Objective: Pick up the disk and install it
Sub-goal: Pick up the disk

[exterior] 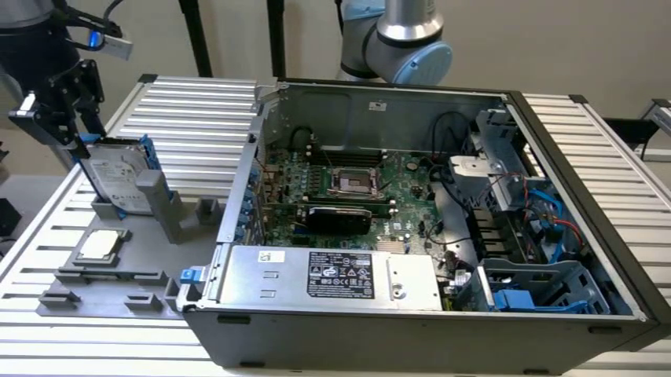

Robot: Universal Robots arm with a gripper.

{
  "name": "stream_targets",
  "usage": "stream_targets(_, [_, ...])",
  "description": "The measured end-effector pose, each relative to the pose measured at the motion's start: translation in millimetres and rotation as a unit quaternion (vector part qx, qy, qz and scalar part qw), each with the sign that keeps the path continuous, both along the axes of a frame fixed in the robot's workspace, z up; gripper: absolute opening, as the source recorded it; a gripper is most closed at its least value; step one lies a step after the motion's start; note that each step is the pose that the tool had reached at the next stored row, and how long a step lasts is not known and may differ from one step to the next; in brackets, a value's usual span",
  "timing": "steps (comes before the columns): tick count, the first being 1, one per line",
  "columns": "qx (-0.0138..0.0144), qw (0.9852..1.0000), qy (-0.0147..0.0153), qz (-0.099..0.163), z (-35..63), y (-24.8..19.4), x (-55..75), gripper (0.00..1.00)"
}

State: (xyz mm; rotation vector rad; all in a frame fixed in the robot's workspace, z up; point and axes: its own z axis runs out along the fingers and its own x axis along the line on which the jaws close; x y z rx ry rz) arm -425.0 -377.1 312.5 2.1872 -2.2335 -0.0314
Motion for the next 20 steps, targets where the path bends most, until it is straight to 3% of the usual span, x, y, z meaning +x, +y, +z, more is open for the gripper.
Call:
stream_targets(11, [0.0004,1.0,0.0,-0.006,-19.7,0.0,-0.4,0.54])
stream_targets(20, [0.0019,0.9999,-0.0001,0.011,-23.8,-0.2,-0.5,0.54])
